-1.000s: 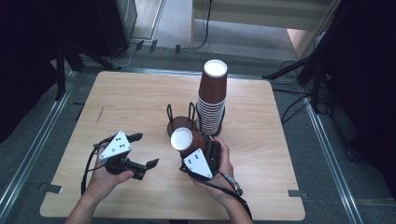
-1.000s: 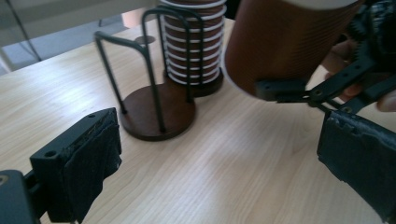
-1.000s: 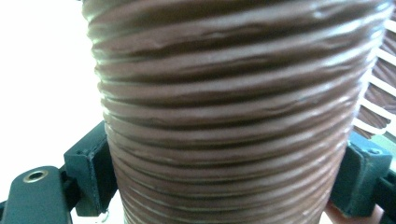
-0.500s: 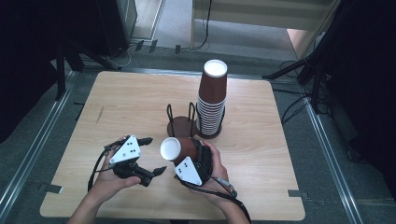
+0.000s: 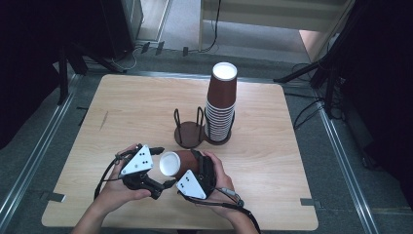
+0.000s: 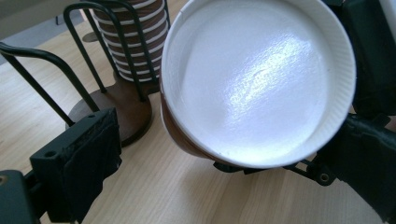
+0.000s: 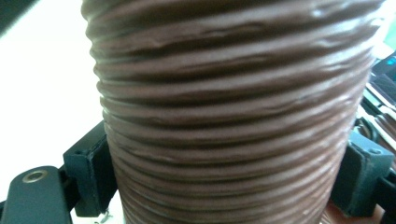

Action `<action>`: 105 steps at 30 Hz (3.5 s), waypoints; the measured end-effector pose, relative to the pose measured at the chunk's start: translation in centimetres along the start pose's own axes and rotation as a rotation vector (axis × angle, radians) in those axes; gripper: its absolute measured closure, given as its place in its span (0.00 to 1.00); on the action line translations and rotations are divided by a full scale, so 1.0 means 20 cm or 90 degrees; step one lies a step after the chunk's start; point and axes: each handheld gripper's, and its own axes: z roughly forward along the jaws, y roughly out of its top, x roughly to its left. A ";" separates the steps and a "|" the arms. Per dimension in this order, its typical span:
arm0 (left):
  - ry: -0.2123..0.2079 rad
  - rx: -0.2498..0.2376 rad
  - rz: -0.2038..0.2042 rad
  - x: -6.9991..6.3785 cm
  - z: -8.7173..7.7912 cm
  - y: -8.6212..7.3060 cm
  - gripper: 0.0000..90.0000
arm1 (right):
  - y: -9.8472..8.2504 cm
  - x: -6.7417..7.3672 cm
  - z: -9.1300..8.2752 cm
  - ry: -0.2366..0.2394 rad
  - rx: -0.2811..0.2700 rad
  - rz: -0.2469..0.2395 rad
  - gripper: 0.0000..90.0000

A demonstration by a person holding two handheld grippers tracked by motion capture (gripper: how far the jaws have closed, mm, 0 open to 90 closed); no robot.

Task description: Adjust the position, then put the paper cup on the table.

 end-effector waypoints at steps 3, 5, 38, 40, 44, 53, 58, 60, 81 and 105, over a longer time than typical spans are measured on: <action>-0.009 0.004 0.011 -0.01 0.00 0.00 0.01 | 0.00 0.01 -0.01 0.015 -0.005 -0.001 0.14; -0.009 0.004 0.014 -0.01 0.00 0.01 0.01 | 0.00 0.00 -0.01 0.022 -0.007 -0.002 0.14; -0.029 0.017 0.056 -0.07 0.02 0.02 0.21 | -0.01 0.04 -0.04 0.096 -0.035 -0.020 0.11; -0.033 0.018 0.055 -0.07 0.02 0.01 0.21 | -0.01 0.04 -0.04 0.095 -0.027 -0.017 0.11; -0.049 0.005 0.045 -0.07 0.02 0.01 0.22 | 0.00 0.04 -0.06 0.100 -0.019 -0.021 0.08; -0.038 -0.011 0.026 -0.03 0.00 0.00 0.23 | 0.03 0.00 -0.10 0.106 -0.034 -0.011 0.00; -0.030 -0.027 0.011 -0.01 -0.01 -0.02 0.23 | 0.04 -0.02 -0.12 0.107 -0.044 0.007 0.00; -0.022 -0.033 0.001 0.00 -0.02 -0.02 0.23 | 0.05 -0.03 -0.12 0.107 -0.047 0.009 0.00; 0.116 -0.108 -0.085 0.12 -0.12 -0.06 0.23 | 0.14 -0.06 -0.15 0.057 -0.062 0.049 0.02; 0.196 -0.225 -0.113 0.15 -0.21 -0.09 0.22 | 0.17 -0.07 -0.09 -0.003 0.040 0.113 0.15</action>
